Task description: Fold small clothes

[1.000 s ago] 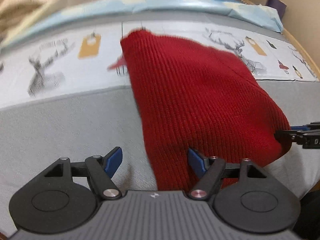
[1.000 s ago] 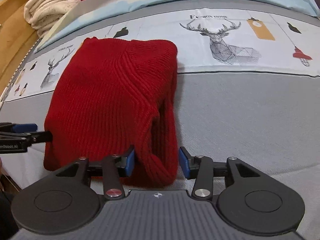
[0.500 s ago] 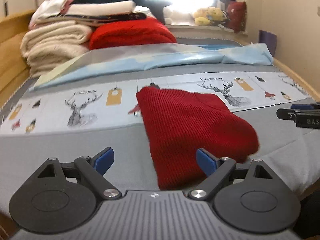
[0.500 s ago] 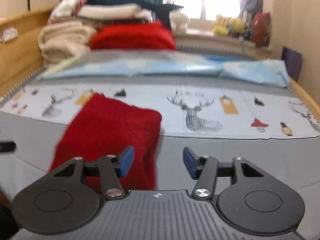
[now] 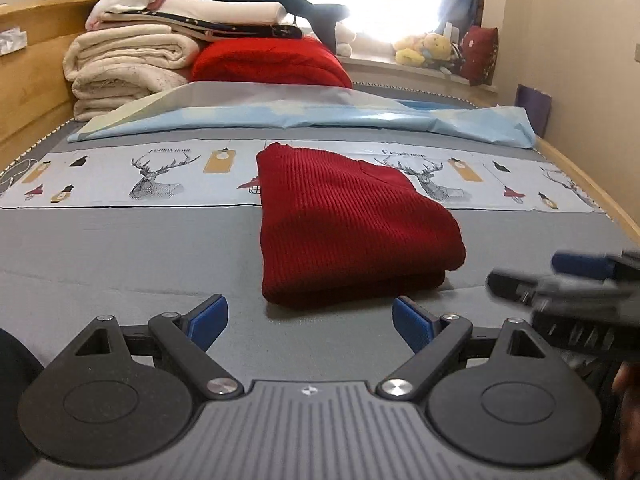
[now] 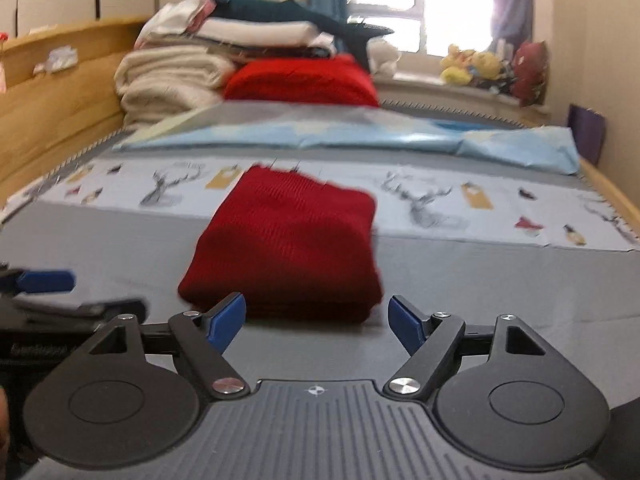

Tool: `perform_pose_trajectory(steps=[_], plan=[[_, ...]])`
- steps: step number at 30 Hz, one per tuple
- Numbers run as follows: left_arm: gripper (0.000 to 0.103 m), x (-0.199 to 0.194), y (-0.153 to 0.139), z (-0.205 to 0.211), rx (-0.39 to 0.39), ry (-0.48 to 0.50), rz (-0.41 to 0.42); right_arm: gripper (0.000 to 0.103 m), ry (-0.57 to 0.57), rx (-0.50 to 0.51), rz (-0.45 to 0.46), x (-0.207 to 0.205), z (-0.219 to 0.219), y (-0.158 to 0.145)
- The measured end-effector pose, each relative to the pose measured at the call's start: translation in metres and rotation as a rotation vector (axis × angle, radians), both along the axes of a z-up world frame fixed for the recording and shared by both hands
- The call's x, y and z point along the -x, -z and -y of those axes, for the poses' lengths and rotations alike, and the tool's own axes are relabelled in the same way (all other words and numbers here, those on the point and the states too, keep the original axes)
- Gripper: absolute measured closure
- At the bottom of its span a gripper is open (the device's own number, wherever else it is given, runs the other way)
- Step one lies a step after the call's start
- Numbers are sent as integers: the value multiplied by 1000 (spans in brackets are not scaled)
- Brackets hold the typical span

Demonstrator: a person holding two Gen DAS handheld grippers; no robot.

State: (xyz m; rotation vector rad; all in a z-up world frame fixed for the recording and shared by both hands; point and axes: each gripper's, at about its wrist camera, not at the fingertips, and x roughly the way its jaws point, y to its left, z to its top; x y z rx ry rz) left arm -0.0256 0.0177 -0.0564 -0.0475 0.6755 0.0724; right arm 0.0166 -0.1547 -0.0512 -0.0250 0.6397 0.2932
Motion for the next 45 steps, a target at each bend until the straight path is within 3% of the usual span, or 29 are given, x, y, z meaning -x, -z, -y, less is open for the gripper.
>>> perform_pose_trajectory(steps=[3, 7, 45], plan=[[11, -4, 4, 2, -22, -16, 15, 24, -1, 25, -5, -1, -9, 6], [11, -11, 8, -4, 14, -39, 6, 24, 4, 25, -14, -4, -13, 9], [11, -20, 14, -14, 24, -40, 13, 24, 30, 14, -32, -20, -22, 16]])
